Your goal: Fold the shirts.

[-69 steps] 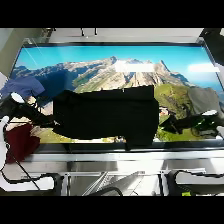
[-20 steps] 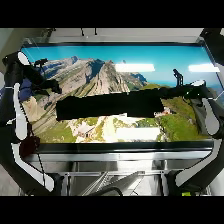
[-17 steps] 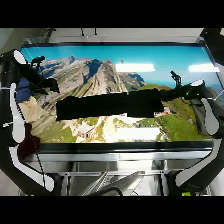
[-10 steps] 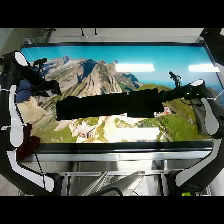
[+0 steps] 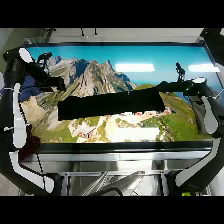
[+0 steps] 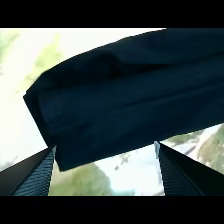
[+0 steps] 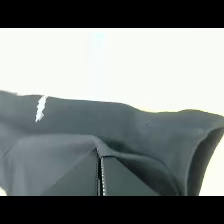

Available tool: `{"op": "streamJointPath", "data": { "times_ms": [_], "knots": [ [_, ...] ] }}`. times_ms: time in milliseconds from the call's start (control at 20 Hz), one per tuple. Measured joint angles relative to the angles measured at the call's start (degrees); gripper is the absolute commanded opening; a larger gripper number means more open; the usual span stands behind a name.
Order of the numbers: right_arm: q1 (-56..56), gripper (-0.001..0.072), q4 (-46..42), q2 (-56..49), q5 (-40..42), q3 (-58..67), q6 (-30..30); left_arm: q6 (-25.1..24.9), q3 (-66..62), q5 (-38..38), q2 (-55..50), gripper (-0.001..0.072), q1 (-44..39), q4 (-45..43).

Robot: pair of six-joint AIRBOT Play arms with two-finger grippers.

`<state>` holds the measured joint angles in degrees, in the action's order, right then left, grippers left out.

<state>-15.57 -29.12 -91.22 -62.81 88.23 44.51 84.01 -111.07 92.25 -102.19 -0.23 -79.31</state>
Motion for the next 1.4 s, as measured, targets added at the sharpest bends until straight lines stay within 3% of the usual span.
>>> {"op": "streamJointPath", "data": {
  "times_ms": [50,150,200,250,650,700,750,850,900,1150,1400],
  "knots": [
    [0.0,0.0332,0.3,-0.5,1.7,0.1,0.0,0.0,-0.1,-0.3,-0.1,0.0704,-0.7,0.0],
    [-0.3,0.0488,0.1,-1.0,3.1,0.3,-0.3,0.0,-0.2,-0.5,-0.4,0.0704,-2.2,0.0],
    [-0.6,0.0656,-0.7,-1.0,3.1,0.8,-0.5,0.0,-0.3,-0.8,-0.5,0.0704,-2.9,0.0],
    [-1.2,0.07,-2.2,-0.8,2.5,1.3,-0.5,0.0,-0.3,-0.8,-0.5,0.0703,-3.4,0.0],
    [-4.6,0.0699,-11.3,-2.8,-8.0,2.7,4.1,0.1,-0.4,-2.6,-0.6,0.0703,-5.5,8.8],
    [-4.4,0.069,-10.7,-3.5,-9.6,2.8,4.3,0.2,-0.4,-2.8,-0.6,0.0703,-5.8,9.6],
    [-4.0,0.0577,-10.0,-4.2,-11.4,2.8,4.3,0.2,-0.4,-3.0,-0.6,0.0629,-6.3,10.1],
    [-3.0,0.0157,-9.9,-5.4,-13.1,2.8,4.5,0.2,-0.4,-3.4,-0.7,0.0206,-7.3,10.8],
    [-2.6,0.003,-10.2,-5.8,-13.5,2.7,4.5,0.2,-0.4,-3.5,-0.7,0.0037,-8.1,11.1],
    [-1.3,0.0018,-4.8,-4.3,-15.9,4.0,3.7,-0.3,-0.4,-7.2,-2.7,0.0015,-13.4,12.3],
    [-1.1,0.0018,-1.3,3.8,-24.4,8.1,6.5,-0.2,-0.4,-15.8,-10.8,0.0016,-22.4,16.5]
  ]
}}
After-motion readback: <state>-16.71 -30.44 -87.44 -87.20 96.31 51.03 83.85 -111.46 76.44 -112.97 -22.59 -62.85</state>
